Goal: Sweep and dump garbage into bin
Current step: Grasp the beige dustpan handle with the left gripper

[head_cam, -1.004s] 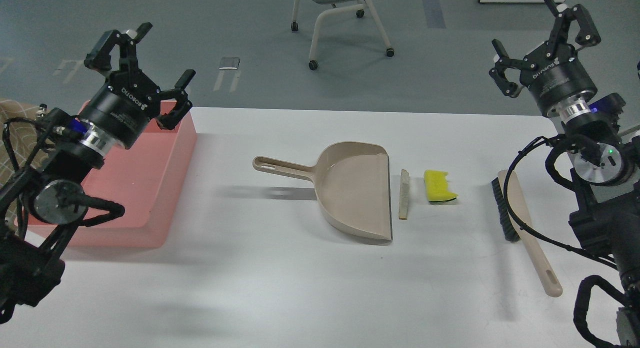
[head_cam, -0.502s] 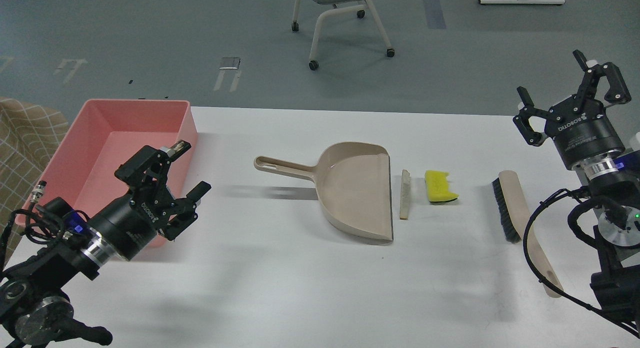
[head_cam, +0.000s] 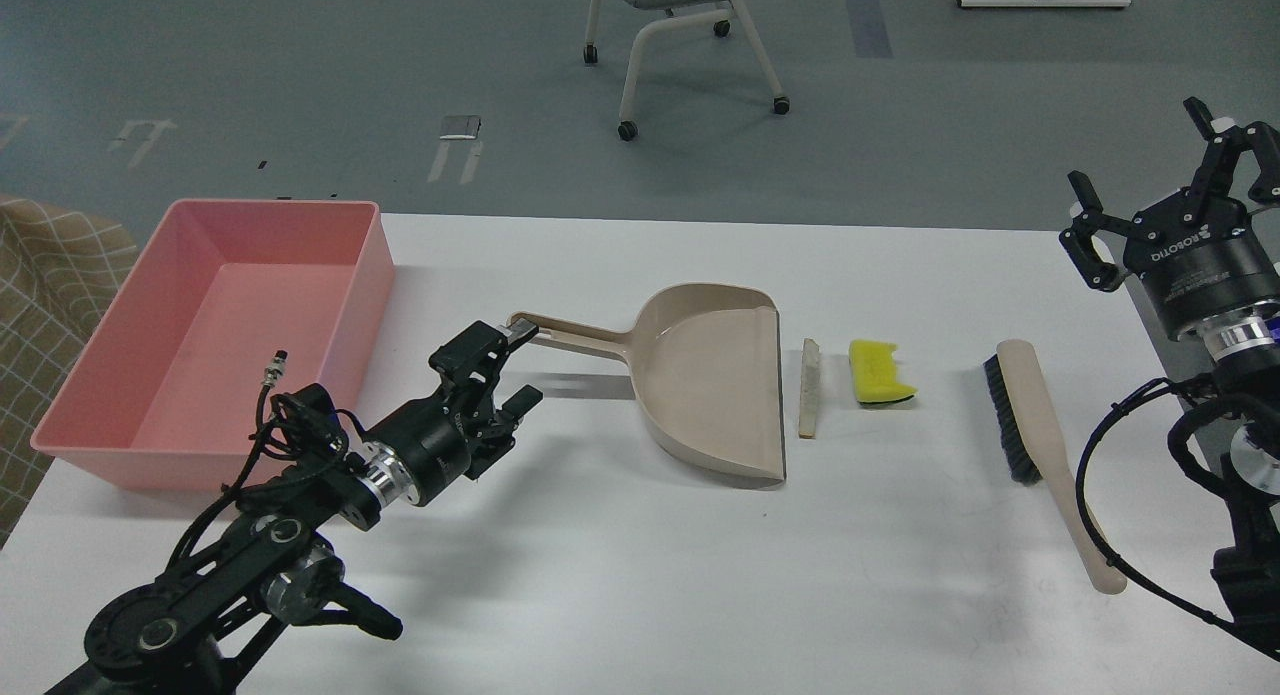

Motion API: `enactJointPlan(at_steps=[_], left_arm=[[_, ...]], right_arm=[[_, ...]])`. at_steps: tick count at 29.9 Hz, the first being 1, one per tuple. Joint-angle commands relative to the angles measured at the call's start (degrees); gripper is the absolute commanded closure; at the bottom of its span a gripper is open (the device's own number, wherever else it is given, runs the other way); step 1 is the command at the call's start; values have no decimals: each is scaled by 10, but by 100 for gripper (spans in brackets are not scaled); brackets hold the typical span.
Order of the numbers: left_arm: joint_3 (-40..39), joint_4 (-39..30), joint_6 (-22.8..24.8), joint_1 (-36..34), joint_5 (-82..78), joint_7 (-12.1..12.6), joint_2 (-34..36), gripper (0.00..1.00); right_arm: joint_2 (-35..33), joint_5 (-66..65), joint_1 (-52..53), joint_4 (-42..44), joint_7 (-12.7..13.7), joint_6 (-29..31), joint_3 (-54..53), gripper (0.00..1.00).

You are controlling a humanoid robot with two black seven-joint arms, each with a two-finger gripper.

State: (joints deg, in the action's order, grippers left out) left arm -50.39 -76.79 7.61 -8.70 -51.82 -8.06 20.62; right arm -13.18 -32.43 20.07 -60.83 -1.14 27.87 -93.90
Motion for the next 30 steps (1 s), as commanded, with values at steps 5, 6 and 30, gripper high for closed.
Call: enactJointPlan(at_steps=[5,6,30], left_arm=[[28,106,-4,-63,2,0,-39,14],[27,114,-4,-68,3,-3,-42,15],[37,201,-1,-128,0,-13,-83,49]], right_arm=[[4,0,0,3,0,1,-1,0],[4,0,0,5,0,1,-1,0],[2,0,-5,6,0,1,-4,0]])
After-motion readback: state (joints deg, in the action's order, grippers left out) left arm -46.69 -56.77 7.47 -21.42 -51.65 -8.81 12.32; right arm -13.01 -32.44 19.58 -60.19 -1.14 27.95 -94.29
